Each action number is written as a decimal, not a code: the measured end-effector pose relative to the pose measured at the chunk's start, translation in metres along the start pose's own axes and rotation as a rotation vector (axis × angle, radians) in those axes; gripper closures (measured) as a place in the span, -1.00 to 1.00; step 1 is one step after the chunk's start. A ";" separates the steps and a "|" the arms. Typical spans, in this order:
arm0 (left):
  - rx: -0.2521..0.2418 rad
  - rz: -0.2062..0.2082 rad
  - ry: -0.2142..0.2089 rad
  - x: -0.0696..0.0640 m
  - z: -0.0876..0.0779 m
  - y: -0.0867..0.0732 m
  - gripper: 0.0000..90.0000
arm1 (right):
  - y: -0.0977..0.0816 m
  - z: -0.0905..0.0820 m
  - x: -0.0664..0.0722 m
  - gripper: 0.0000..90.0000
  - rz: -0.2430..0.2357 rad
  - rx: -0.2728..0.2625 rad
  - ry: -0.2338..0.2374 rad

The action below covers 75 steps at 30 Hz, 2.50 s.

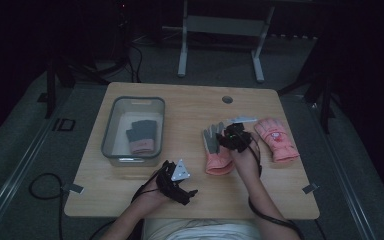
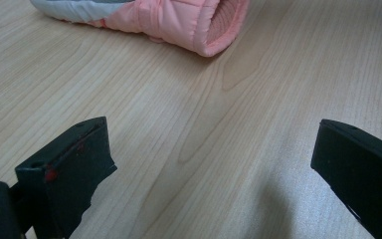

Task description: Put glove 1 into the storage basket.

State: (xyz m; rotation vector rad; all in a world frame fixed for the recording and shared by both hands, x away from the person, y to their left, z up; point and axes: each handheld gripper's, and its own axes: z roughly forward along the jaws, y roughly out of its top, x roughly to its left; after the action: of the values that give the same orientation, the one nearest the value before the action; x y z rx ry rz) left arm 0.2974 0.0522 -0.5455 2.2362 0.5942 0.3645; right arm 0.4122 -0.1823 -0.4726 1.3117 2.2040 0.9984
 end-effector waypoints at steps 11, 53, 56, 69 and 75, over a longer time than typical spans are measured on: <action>0.001 -0.002 0.007 0.001 0.000 0.000 -0.95 | -0.001 -0.051 -0.092 0.29 -0.096 -0.061 -0.023; -0.001 -0.008 0.028 -0.002 0.000 -0.002 -0.95 | -0.057 -0.022 -0.195 0.93 -0.021 0.058 -0.175; 0.000 -0.006 0.029 -0.002 0.000 -0.002 -0.95 | -0.047 -0.040 -0.187 0.93 0.004 0.027 -0.208; -0.005 -0.016 0.022 0.000 -0.001 -0.003 -0.95 | -0.026 -0.092 -0.126 0.93 0.087 -0.049 -0.133; -0.003 0.004 0.023 -0.003 0.000 -0.001 -0.95 | -0.038 -0.082 -0.101 0.93 0.119 -0.033 -0.123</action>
State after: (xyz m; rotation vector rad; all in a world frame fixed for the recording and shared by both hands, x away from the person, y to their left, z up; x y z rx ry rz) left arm 0.2948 0.0510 -0.5462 2.2329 0.6009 0.3930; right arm 0.3862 -0.3138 -0.4486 1.4635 2.0307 0.9648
